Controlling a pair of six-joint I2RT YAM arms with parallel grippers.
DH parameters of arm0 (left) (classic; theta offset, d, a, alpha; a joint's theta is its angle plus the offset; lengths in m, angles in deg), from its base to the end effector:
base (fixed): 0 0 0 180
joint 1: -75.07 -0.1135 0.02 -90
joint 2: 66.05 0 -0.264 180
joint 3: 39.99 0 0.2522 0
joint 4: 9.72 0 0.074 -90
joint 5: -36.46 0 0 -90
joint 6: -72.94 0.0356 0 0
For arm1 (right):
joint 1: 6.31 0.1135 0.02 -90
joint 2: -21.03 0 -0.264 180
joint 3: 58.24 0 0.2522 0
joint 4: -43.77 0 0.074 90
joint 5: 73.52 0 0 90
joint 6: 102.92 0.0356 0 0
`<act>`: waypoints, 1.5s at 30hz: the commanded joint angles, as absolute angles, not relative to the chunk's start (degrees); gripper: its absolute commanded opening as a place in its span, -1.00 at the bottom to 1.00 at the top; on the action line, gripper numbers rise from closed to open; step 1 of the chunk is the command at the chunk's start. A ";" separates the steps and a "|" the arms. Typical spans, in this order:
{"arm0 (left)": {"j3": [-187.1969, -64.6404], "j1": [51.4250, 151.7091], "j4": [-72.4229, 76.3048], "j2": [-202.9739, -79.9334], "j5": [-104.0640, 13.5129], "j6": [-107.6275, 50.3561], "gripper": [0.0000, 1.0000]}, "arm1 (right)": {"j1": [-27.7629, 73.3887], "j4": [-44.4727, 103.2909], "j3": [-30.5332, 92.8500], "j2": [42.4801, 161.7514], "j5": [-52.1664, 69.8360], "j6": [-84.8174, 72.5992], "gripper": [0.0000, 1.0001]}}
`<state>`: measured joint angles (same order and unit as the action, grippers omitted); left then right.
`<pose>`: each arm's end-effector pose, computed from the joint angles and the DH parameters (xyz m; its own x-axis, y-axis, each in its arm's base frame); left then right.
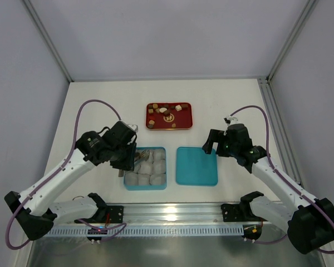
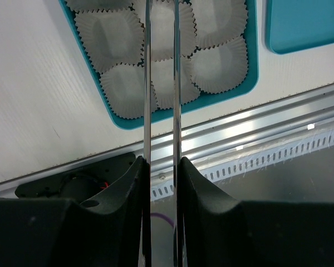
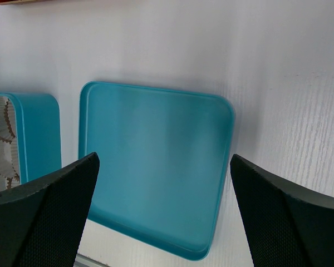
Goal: Pack the chocolate
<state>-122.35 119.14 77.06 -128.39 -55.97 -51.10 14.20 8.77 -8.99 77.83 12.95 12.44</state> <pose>0.1287 -0.1225 0.3330 -0.9293 0.1212 -0.3488 0.1963 0.9622 -0.1886 0.1923 0.0743 0.2272 -0.7403 0.1795 -0.6479 -0.0831 0.9319 0.3532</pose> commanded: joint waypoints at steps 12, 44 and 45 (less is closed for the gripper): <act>-121.34 119.45 73.22 -129.24 -56.88 -51.42 -0.29 | 14.43 11.02 -8.35 76.93 13.31 12.21 0.99; -158.66 117.17 67.15 -162.16 -64.60 -41.58 -0.20 | 14.43 6.28 -6.33 72.28 11.82 10.98 1.00; -160.17 116.82 66.89 -164.03 -64.96 -41.23 -0.20 | 14.43 6.01 -6.42 71.58 11.73 11.07 0.99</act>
<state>-154.35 118.31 70.72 -159.04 -61.98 -44.80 14.20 6.91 -8.95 73.55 12.27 11.79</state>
